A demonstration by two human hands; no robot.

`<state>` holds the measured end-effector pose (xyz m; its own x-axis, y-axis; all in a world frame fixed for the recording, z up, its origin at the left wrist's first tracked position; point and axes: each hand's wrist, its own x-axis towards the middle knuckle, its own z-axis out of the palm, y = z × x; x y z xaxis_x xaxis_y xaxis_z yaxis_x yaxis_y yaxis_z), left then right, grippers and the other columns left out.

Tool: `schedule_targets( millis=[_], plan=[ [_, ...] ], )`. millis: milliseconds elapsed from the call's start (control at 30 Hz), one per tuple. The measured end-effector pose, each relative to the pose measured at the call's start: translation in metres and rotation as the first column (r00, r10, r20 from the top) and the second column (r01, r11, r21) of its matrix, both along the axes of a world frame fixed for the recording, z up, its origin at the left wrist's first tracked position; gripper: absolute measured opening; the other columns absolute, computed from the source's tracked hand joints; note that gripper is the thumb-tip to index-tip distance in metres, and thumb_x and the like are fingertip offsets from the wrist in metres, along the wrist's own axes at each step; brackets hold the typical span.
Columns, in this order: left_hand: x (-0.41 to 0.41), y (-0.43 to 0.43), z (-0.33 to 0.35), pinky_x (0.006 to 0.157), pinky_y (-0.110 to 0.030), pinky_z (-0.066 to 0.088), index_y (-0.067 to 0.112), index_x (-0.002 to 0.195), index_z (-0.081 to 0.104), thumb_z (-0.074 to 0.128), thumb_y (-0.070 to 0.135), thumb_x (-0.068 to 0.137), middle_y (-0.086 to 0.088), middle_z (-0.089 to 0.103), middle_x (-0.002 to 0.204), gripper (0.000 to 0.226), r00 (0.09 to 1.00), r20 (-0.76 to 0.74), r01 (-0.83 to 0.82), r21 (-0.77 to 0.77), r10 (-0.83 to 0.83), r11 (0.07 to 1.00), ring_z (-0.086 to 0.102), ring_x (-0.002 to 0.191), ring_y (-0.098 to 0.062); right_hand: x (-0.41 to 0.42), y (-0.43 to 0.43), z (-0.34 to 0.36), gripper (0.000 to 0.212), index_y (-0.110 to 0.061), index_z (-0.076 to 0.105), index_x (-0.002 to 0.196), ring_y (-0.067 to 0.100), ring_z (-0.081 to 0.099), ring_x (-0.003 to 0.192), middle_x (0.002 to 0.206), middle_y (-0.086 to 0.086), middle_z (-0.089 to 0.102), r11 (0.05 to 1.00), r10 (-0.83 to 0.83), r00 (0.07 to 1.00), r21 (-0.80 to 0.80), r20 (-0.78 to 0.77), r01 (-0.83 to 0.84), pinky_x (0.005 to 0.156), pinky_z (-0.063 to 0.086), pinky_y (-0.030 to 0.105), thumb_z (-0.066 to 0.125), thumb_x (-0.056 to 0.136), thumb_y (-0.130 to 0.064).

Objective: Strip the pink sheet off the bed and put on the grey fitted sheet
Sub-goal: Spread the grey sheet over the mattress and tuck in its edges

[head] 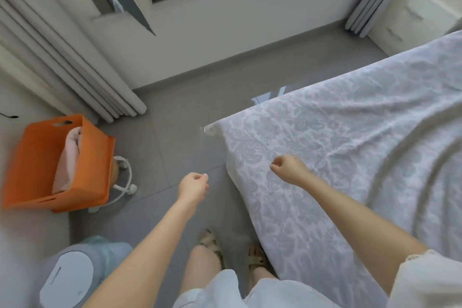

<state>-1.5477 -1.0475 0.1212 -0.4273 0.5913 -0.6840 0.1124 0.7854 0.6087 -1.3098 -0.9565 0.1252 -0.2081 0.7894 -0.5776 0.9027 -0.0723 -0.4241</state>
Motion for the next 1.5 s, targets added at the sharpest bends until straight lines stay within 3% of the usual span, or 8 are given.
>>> schedule_targets(
  millis=[233, 467, 733, 833, 933, 1100, 1300, 1500],
  plan=[
    [-0.078, 0.141, -0.075, 0.056, -0.026, 0.037, 0.01, 0.067, 0.052, 0.048, 0.022, 0.093, -0.008, 0.053, 0.066, 0.028, 0.985, 0.164, -0.029, -0.156, 0.055, 0.987, 0.045, 0.053, -0.019, -0.069, 0.108, -0.045, 0.028, -0.012, 0.065, 0.112, 0.023, 0.063, 0.092, 0.105, 0.006, 0.068, 0.993, -0.116, 0.991, -0.017, 0.073, 0.117, 0.079, 0.052, 0.036, 0.046, 0.097, -0.028],
    [-0.093, 0.265, -0.157, 0.064, -0.032, 0.049, 0.007, 0.069, 0.056, 0.047, 0.024, 0.096, -0.009, 0.058, 0.071, 0.034, 0.959, 0.277, 0.12, -0.229, -0.053, 0.966, 0.054, 0.064, -0.022, -0.108, 0.185, -0.096, 0.029, -0.015, 0.062, 0.115, 0.02, 0.061, 0.095, 0.111, 0.001, 0.065, 0.953, -0.266, 0.937, -0.084, 0.226, 0.291, 0.078, 0.051, 0.034, 0.046, 0.097, -0.031],
    [-0.071, 0.329, -0.247, 0.066, -0.033, 0.056, 0.003, 0.082, 0.057, 0.05, 0.057, 0.088, -0.011, 0.063, 0.081, 0.055, 0.913, 0.392, 0.066, -0.419, 0.115, 0.906, 0.064, 0.076, -0.025, -0.126, 0.226, -0.165, 0.025, -0.014, 0.065, 0.106, 0.02, 0.061, 0.091, 0.1, 0.0, 0.067, 0.952, -0.283, 0.907, -0.022, 0.31, 0.305, 0.071, 0.046, 0.031, 0.045, 0.096, -0.025],
    [-0.064, 0.337, -0.271, 0.053, -0.029, 0.049, 0.008, 0.076, 0.053, 0.053, 0.039, 0.088, -0.008, 0.059, 0.071, 0.033, 0.937, 0.337, 0.066, -0.424, 0.09, 0.903, 0.057, 0.059, -0.023, -0.126, 0.237, -0.187, 0.022, -0.01, 0.063, 0.092, 0.024, 0.06, 0.084, 0.088, 0.003, 0.066, 0.964, -0.252, 0.912, 0.005, 0.323, 0.265, 0.066, 0.045, 0.032, 0.045, 0.094, -0.022],
    [-0.063, 0.336, -0.278, 0.061, -0.032, 0.046, 0.012, 0.059, 0.041, 0.046, 0.014, 0.086, -0.011, 0.052, 0.067, 0.027, 0.983, 0.182, 0.083, -0.342, -0.021, 0.936, 0.052, 0.061, -0.027, -0.125, 0.246, -0.196, 0.025, -0.004, 0.062, 0.085, 0.027, 0.059, 0.079, 0.081, 0.008, 0.065, 0.98, -0.195, 0.916, 0.032, 0.352, 0.197, 0.06, 0.041, 0.033, 0.045, 0.093, -0.02],
    [-0.082, 0.312, -0.224, 0.048, -0.031, 0.017, 0.015, 0.054, 0.024, 0.041, 0.018, 0.095, 0.0, 0.028, 0.05, 0.044, 0.96, -0.126, 0.242, -0.075, -0.25, 0.967, 0.025, 0.05, -0.018, -0.133, 0.259, -0.183, 0.025, -0.007, 0.064, 0.085, 0.025, 0.059, 0.079, 0.081, 0.006, 0.066, 0.993, -0.108, 0.93, 0.087, 0.351, 0.082, 0.058, 0.036, 0.03, 0.045, 0.094, -0.021],
    [-0.147, 0.288, -0.168, 0.055, -0.038, 0.014, 0.008, 0.055, 0.038, 0.044, 0.018, 0.097, -0.005, 0.037, 0.053, 0.043, 0.921, -0.344, 0.223, 0.084, -0.182, 0.971, 0.032, 0.057, -0.024, -0.156, 0.281, -0.142, 0.021, -0.01, 0.062, 0.085, 0.028, 0.058, 0.086, 0.086, 0.004, 0.065, 0.972, 0.011, 0.954, 0.221, 0.299, -0.081, 0.063, 0.04, 0.033, 0.047, 0.093, -0.022],
    [-0.219, 0.333, -0.209, 0.059, -0.033, 0.02, -0.001, 0.064, 0.048, 0.043, 0.02, 0.098, -0.006, 0.029, 0.052, 0.04, 0.891, -0.42, 0.207, 0.043, -0.171, 0.977, 0.037, 0.067, -0.026, -0.176, 0.291, -0.151, 0.022, -0.011, 0.065, 0.097, 0.025, 0.06, 0.088, 0.093, 0.003, 0.067, 0.958, 0.123, 0.961, 0.223, 0.25, -0.18, 0.063, 0.041, 0.032, 0.045, 0.095, -0.02]
  ],
)
